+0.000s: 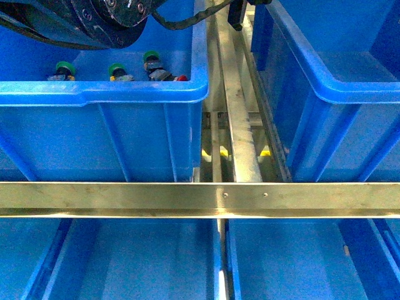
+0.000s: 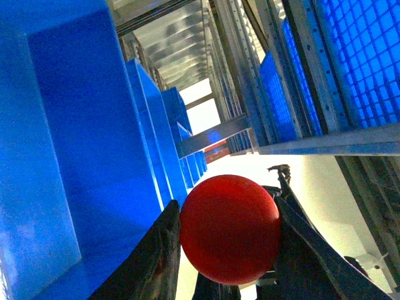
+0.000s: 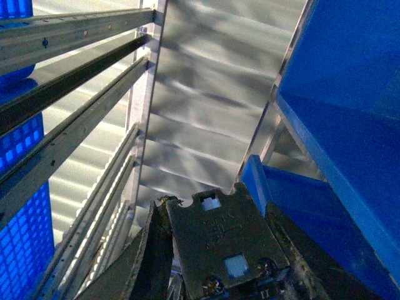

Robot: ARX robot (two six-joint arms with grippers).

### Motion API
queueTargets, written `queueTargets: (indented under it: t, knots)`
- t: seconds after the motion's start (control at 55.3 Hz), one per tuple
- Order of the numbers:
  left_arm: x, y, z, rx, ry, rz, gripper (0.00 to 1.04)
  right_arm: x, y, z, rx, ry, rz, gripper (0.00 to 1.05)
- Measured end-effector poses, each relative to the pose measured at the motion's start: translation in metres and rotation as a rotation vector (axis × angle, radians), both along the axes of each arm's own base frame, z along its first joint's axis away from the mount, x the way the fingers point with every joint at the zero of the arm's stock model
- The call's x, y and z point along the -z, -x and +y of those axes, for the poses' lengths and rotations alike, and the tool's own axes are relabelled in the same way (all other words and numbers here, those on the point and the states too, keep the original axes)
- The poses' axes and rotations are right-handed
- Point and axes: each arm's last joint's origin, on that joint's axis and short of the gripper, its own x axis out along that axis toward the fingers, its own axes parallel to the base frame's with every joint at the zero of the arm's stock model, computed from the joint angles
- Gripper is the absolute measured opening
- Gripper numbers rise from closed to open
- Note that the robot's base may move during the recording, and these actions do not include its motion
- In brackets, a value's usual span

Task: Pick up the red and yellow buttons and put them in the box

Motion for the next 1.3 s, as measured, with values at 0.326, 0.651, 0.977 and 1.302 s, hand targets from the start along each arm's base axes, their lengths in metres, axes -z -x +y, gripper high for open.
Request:
queueTargets:
  t: [0.326, 0.651, 0.977, 1.302]
  knots:
    - [-0.001, -0.001, 0.001, -0.039, 0.008, -0.004, 0.74, -0.001, 0.001, -0.008, 0.023, 0.001, 0.002, 0.26]
    - [-0.052, 0.007, 0.046, -0.157, 0.059, -0.150, 0.97, 0.007, 0.003, -0.029, 0.073, 0.007, 0.034, 0.26]
    - [-0.061, 0.066, 0.108, -0.239, -0.112, -0.243, 0.97, 0.000, 0.009, -0.036, 0.103, 0.110, 0.076, 0.26]
    - [-0.043, 0.183, 0.179, -0.471, -0.313, -0.277, 0.93, -0.018, 0.016, -0.012, 0.041, 0.262, 0.050, 0.26]
